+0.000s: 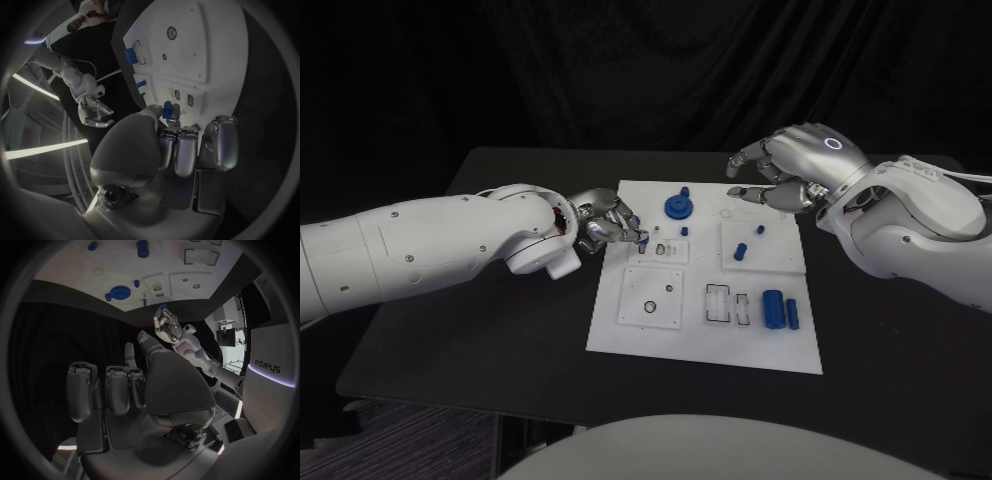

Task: Assemble the parts on the task board

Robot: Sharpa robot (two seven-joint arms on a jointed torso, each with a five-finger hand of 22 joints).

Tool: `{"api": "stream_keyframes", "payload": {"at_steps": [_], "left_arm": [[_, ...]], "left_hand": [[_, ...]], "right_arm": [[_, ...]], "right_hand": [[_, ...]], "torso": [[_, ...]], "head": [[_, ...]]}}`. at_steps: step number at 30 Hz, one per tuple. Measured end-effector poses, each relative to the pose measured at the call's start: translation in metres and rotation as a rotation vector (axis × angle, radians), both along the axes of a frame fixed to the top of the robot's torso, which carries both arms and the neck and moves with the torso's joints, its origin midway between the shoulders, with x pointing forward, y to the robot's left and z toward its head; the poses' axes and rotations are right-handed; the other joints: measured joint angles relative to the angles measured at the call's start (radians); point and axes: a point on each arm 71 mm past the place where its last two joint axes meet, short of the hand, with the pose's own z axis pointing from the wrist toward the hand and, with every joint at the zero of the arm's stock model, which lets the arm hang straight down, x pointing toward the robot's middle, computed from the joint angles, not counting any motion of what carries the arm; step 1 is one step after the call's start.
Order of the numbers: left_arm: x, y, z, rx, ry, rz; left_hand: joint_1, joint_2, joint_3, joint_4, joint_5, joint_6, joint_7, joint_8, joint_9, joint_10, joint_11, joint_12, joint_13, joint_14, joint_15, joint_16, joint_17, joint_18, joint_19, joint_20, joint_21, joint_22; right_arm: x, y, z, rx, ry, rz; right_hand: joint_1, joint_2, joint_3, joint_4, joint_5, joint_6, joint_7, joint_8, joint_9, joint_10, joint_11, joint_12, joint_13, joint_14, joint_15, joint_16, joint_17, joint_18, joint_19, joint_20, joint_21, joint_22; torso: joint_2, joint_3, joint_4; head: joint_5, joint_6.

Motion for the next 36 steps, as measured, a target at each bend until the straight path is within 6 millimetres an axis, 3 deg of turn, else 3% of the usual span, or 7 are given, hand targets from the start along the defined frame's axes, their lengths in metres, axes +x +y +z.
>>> {"api": "stream_keyframes", "payload": {"at_steps": [4,7,9,18,21,29,36], "left_arm": [[0.006,-0.004,0.005,0.075,0.037,-0.012],[0.011,-0.011,0.009,0.127,0.059,-0.02],[0.014,-0.015,0.01,0.151,0.07,-0.024],[0.02,-0.032,0.011,0.216,0.098,-0.045],[0.022,-0.033,0.011,0.224,0.098,-0.043],[0.027,-0.044,0.011,0.239,0.084,-0.055],[0.028,-0.055,0.011,0.267,0.056,-0.075]], "left_hand": [[0.0,0.0,0.007,0.001,-0.018,0.0,0.0,0.0,0.0,0.0,0.0,0.0,0.0,0.004,-0.004,0.0,0.0,0.0,0.0,0.0,0.0,0.0],[0.0,0.0,0.027,0.003,-0.076,0.0,0.0,0.0,0.0,0.0,0.0,0.0,0.0,0.004,-0.004,0.0,0.0,0.0,0.004,-0.004,0.0,0.0],[0.0,0.0,0.027,0.003,-0.088,0.0,0.0,-0.004,0.0,0.0,0.0,0.0,0.0,0.004,-0.004,0.0,0.0,0.0,0.004,-0.004,0.0,0.0],[-0.007,0.001,0.037,0.002,-0.102,0.0,0.0,-0.008,0.0,0.0,0.0,0.0,0.0,0.004,-0.004,0.0,0.0,0.0,0.004,-0.004,0.0,0.0],[-0.007,0.002,0.037,0.001,-0.102,0.0,0.0,-0.008,0.0,0.0,0.0,0.0,0.0,0.004,-0.004,0.0,0.0,0.0,0.004,-0.004,0.0,0.0],[-0.006,0.002,0.042,0.002,-0.106,0.0,0.0,-0.016,0.0,0.002,-0.002,0.0,0.0,0.004,-0.004,0.0,0.0,0.0,0.004,-0.004,0.0,0.0],[-0.009,0.007,0.042,0.002,-0.114,0.0,0.0,-0.02,0.0,0.002,-0.002,0.0,0.0,0.004,-0.004,0.0,0.0,0.0,0.011,-0.004,0.0,0.0]], "right_arm": [[0.001,-0.004,0.001,0.001,-0.001,-0.02],[0.002,-0.008,0.001,0.0,0.002,-0.038],[0.003,-0.01,0.001,0.0,0.004,-0.047],[0.004,-0.016,-0.007,-0.004,0.022,-0.076],[0.004,-0.019,-0.011,-0.006,0.029,-0.083],[0.005,-0.022,-0.019,-0.01,0.043,-0.094],[0.003,-0.022,-0.024,-0.01,0.053,-0.094]], "right_hand": [[0.0,0.0,0.0,0.0,0.0,0.0,0.0,0.0,0.0,0.0,0.0,0.0,0.0,0.0,0.0,0.0,0.0,0.0,0.0,0.0,0.0,0.0],[0.0,0.0,0.0,0.0,0.001,0.0,0.0,0.0,0.001,0.0,0.0,0.0,0.0,0.0,0.0,0.0,0.0,0.0,0.0,0.0,0.0,0.0],[0.0,0.0,0.0,0.0,0.004,0.0,0.0,0.0,0.002,0.0,0.0,0.0,0.0,0.0,0.0,0.0,0.0,0.0,0.0,0.0,0.0,0.0],[0.0,0.0,0.003,0.003,0.004,0.004,-0.004,0.0,0.005,0.0,0.0,0.0,0.0,0.0,0.0,0.0,0.0,0.0,0.0,0.0,0.0,0.0],[0.004,0.004,0.003,0.003,0.008,0.004,-0.004,0.0,0.004,0.0,0.0,0.0,0.0,0.0,0.0,0.0,0.0,0.0,0.0,0.0,0.0,0.0],[0.004,0.004,0.003,0.003,0.008,0.004,-0.004,0.0,0.006,0.0,0.0,0.0,0.0,0.0,0.0,0.0,0.0,0.0,0.0,0.0,0.0,0.0],[0.004,0.004,0.003,0.003,0.012,0.007,-0.007,0.0,0.008,0.0,0.0,0.0,0.0,0.0,0.0,0.0,0.0,0.0,0.0,0.0,0.0,0.0]], "torso": [[-0.002,0.0037,-0.0021],[-0.004,0.0073,-0.0047],[-0.006,0.0107,-0.0085],[-0.018,0.0275,-0.0209],[-0.022,0.0315,-0.0224],[-0.029,0.0367,-0.0242],[-0.035,0.0369,-0.027]], "head": [[0.0,0.0],[0.001,0.0],[0.004,0.0],[0.011,0.0],[0.011,0.0],[0.015,0.0],[0.017,0.0]]}}
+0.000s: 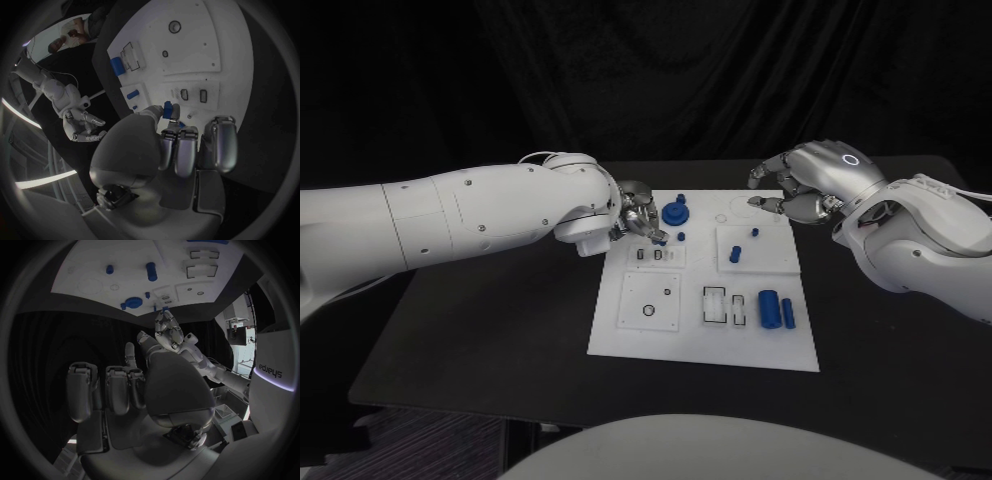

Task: Assemble the parts on the task board

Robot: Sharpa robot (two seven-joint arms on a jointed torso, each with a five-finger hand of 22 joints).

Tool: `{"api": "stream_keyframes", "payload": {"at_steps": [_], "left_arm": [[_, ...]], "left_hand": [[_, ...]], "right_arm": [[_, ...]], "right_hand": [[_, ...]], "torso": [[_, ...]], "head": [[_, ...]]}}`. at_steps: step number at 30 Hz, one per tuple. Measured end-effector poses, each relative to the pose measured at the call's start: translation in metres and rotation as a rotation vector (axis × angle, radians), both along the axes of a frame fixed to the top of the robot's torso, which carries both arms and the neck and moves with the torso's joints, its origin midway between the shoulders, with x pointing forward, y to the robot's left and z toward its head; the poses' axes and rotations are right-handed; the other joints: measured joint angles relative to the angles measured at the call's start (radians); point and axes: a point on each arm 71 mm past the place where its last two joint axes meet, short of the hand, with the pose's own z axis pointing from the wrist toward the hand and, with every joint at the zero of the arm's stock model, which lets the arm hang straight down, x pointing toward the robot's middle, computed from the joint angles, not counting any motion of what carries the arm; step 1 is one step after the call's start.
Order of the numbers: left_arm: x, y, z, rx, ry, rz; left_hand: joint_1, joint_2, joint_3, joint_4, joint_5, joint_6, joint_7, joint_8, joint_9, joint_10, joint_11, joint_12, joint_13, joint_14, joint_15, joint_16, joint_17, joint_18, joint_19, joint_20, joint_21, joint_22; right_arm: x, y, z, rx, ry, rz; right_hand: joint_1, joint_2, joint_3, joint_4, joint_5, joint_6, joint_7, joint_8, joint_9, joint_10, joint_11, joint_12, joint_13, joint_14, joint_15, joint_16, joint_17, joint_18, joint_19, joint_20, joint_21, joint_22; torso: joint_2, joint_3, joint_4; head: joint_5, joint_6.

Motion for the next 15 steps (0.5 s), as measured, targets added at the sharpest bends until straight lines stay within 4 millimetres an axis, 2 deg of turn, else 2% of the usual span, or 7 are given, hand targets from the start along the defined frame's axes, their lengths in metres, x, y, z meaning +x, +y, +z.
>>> {"api": "stream_keyframes", "payload": {"at_steps": [8,15], "left_arm": [[0.0022,-0.0016,-0.0025,0.042,-0.011,0.007],[0.0015,-0.0026,-0.0074,0.066,-0.006,0.015]], "left_hand": [[-0.004,0.004,0.003,0.003,0.0,0.0,0.0,-0.004,0.0,0.0,0.0,0.0,0.0,0.0,0.0,0.0,0.0,0.0,0.0,0.0,0.0,0.0],[-0.004,0.004,0.003,0.003,0.0,0.0,0.0,-0.004,0.0,-0.001,-0.004,0.0,0.0,0.0,0.0,0.0,0.0,0.0,0.004,-0.004,0.0,0.0]], "right_arm": [[-0.0015,-0.0016,-0.0029,0.0,0.007,-0.002],[-0.0023,-0.0026,-0.0049,0.0,0.012,-0.004]], "right_hand": [[0.0,0.0,0.0,0.0,0.006,0.003,0.001,0.004,0.002,0.0,0.0,0.0,0.0,0.0,0.0,0.0,0.0,0.0,0.0,0.0,0.0,0.0],[0.0,0.0,0.0,0.0,0.006,0.004,0.003,0.004,0.002,0.0,0.0,0.0,0.0,0.0,0.0,0.0,0.0,0.0,0.0,0.0,0.0,0.0]], "torso": [[-0.011,-0.0022,-0.0009],[-0.019,-0.0035,-0.0043]], "head": [[0.004,0.0],[0.008,0.0]]}}
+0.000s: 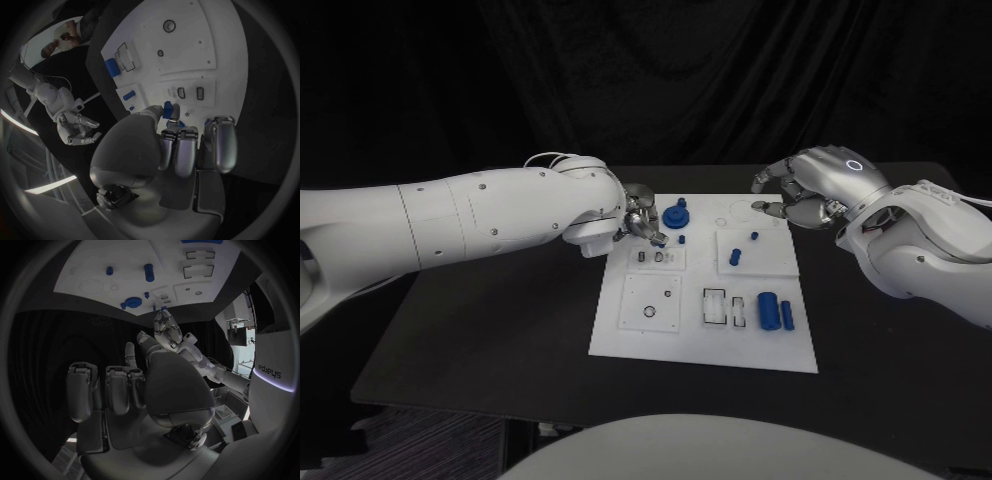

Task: Assemble the parts on the task board

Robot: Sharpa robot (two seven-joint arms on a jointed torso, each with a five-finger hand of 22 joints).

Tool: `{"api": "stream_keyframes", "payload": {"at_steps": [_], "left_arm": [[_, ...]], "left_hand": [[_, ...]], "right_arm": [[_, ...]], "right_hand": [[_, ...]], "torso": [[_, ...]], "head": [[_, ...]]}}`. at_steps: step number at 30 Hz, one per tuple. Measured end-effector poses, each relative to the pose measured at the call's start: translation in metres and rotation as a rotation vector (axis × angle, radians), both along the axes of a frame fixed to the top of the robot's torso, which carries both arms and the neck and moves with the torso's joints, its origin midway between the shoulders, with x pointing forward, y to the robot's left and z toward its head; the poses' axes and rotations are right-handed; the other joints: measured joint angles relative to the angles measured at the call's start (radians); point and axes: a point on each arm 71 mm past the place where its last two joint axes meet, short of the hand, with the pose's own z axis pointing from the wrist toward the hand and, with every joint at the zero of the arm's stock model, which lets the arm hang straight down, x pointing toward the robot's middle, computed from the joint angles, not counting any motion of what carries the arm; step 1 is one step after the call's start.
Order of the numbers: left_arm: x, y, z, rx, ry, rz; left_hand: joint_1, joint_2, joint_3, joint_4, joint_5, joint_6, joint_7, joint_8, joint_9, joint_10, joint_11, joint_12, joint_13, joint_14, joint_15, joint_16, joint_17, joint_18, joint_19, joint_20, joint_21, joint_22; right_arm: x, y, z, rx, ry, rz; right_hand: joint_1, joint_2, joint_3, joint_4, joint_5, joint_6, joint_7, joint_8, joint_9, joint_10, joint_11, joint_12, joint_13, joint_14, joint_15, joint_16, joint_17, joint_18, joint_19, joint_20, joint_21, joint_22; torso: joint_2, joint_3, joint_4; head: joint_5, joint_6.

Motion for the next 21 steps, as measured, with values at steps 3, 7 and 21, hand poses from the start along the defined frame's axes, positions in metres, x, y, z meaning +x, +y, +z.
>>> {"api": "stream_keyframes", "payload": {"at_steps": [3,7,21], "left_arm": [[-0.001,0.0,-0.004,0.012,0.007,0.005],[-0.004,0.001,-0.009,0.031,0.012,0.011],[-0.01,0.008,-0.027,0.057,0.006,0.067]], "left_hand": [[-0.006,0.005,0.0,0.0,-0.004,0.005,0.005,-0.003,0.0,-0.001,-0.001,0.0,0.0,-0.001,0.0,0.0,0.0,0.0,0.004,0.004,0.004,0.0],[-0.016,-0.003,0.017,-0.011,-0.006,0.005,0.005,-0.004,0.0,0.001,-0.003,0.0,-0.001,-0.002,-0.006,0.0,0.0,0.0,0.007,0.0,0.004,0.0],[-0.063,-0.013,0.069,-0.044,0.002,0.02,0.02,-0.024,0.093,0.002,-0.016,0.0,-0.001,-0.002,-0.016,0.0,0.0,0.0,0.018,-0.011,0.013,0.0]], "right_arm": [[0.0,0.0,-0.001,0.0,0.002,0.0],[-0.001,0.0,-0.003,0.0,0.006,-0.001],[-0.001,-0.001,-0.007,-0.002,0.015,-0.004]], "right_hand": [[0.0,0.0,0.0,0.0,0.0,0.0,0.0,0.0,0.0,0.0,0.0,0.0,0.0,0.0,0.0,0.0,0.0,0.0,0.0,0.0,0.0,0.0],[0.004,0.004,0.0,0.0,0.005,0.0,0.0,0.0,0.002,0.0,0.0,0.0,0.0,0.0,0.0,0.0,0.0,0.0,0.0,0.0,0.0,0.0],[0.008,0.008,0.003,0.002,0.012,0.0,0.0,0.0,0.004,0.0,0.0,0.0,0.0,0.0,0.0,-0.004,0.0,0.0,0.0,0.0,0.0,0.0]], "torso": [[-0.001,-0.0004,-0.001],[-0.001,-0.0004,-0.001],[-0.003,-0.0007,-0.0006]], "head": [[0.001,0.0],[0.0,0.0],[0.0,0.0]]}}
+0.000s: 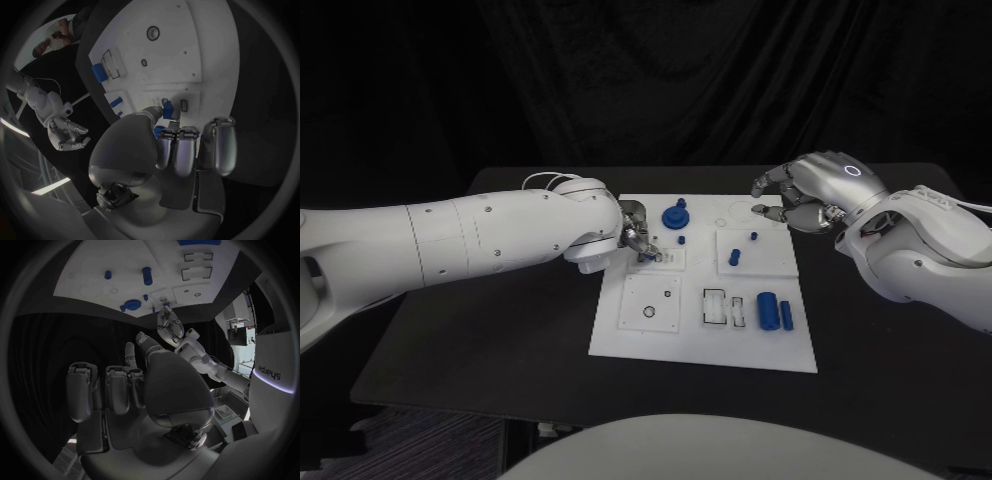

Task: Assemble the parts on the task board

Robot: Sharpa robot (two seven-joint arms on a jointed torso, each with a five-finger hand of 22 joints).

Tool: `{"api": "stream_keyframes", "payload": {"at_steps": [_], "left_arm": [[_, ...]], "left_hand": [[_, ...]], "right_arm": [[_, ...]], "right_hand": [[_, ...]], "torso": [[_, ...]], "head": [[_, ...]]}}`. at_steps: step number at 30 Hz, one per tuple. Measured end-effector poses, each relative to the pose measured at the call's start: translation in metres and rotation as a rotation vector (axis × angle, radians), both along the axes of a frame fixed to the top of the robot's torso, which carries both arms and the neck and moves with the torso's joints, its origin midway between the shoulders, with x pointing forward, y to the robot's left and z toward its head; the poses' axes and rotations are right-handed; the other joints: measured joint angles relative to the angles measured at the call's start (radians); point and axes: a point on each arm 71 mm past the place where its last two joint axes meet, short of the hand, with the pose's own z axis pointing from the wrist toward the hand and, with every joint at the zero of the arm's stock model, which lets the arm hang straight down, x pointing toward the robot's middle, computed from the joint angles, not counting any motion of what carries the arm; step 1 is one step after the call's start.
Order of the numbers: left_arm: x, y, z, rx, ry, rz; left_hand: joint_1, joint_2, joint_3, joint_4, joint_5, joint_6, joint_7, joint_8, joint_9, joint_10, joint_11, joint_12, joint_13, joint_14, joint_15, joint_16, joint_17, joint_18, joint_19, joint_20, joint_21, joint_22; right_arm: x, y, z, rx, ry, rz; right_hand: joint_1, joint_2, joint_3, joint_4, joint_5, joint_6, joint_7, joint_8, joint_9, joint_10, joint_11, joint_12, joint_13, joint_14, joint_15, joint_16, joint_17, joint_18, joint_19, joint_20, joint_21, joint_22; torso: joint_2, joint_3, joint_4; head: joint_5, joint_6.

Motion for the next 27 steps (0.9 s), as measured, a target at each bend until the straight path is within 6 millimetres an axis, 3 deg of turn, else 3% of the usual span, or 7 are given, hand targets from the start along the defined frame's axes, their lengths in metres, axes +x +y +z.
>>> {"api": "stream_keyframes", "payload": {"at_steps": [13,27], "left_arm": [[-0.005,0.001,-0.008,-0.015,-0.015,0.029],[-0.007,-0.001,-0.012,-0.038,-0.033,0.041]], "left_hand": [[-0.022,-0.004,0.033,-0.022,0.0,0.002,0.002,-0.011,0.007,0.0,0.0,0.0,0.0,0.0,0.0,0.0,0.0,0.0,0.0,0.0,-0.004,0.0],[-0.034,-0.005,0.04,-0.02,0.0,0.002,0.002,-0.011,0.012,0.0,0.0,0.0,0.0,0.0,0.0,0.0,0.0,0.0,0.0,0.0,-0.01,0.0]], "right_arm": [[0.0,0.0,-0.001,-0.001,0.004,-0.002],[0.0,-0.001,-0.002,-0.004,0.01,-0.007]], "right_hand": [[0.004,0.004,0.003,-0.003,0.005,0.0,0.0,0.0,0.001,0.0,0.0,0.0,0.001,0.0,0.0,0.0,0.0,0.0,0.0,0.0,0.0,0.0],[0.008,0.0,0.005,-0.005,0.009,0.0,0.0,0.0,0.002,0.0,0.0,0.0,0.001,0.0,0.0,0.0,0.0,0.0,0.0,0.0,0.0,0.0]], "torso": [[-0.001,-0.0009,0.0012],[0.001,-0.0016,0.0012]], "head": [[-0.006,0.0],[-0.009,0.0]]}}
